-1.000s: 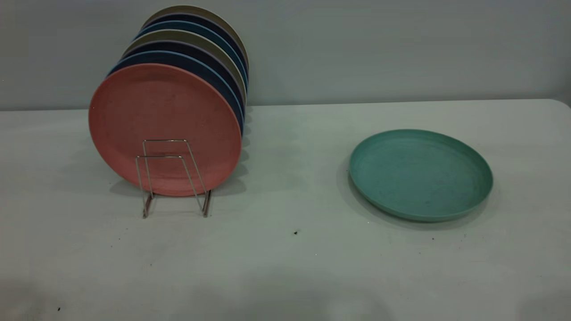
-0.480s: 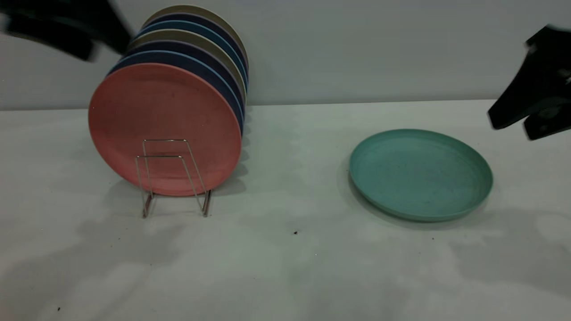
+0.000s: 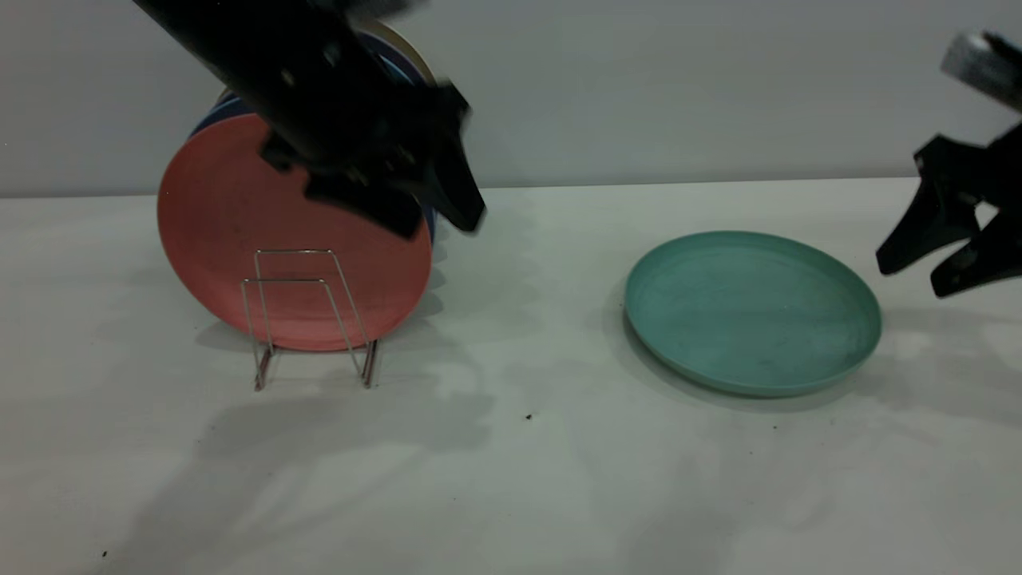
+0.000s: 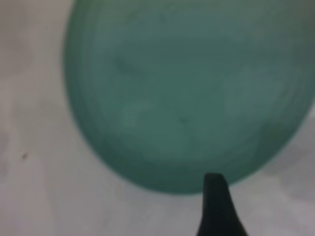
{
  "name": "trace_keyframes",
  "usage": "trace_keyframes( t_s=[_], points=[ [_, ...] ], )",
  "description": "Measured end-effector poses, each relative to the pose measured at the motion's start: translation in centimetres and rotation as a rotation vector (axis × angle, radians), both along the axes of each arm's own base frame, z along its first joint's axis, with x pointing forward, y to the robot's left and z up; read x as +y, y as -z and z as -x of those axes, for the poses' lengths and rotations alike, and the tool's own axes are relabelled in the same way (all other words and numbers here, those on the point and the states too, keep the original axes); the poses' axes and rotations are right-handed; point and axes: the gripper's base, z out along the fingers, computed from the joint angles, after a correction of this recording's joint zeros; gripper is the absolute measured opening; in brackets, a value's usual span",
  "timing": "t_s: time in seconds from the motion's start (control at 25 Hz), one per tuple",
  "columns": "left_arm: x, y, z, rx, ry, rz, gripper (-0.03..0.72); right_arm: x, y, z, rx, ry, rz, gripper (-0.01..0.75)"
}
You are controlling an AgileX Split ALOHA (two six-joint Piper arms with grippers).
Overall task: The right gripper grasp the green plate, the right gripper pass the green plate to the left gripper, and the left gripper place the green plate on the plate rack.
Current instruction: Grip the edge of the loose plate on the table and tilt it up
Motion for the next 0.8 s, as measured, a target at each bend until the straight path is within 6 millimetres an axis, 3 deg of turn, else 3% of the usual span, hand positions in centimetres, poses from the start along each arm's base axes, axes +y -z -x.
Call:
trace_keyframes(
  t_s=[0.28,0.68,0.8],
  points=[
    [-0.5,1.2,0.1,0.031,0.012,-0.008,0.555,-0.9,4.7,-2.6,0.068,-0.017,-0.053,0.472],
    [-0.6,1.2,0.3,0.044,0.019,-0.005,0.555,-0.8,7.7,-4.4,0.084,0.027,-0.116,0.467],
    [-0.6,1.2,0.3,0.044,0.019,-0.005,0.555,-0.7,8.1,-4.6,0.077,0.043,-0.148,0.419]
  ],
)
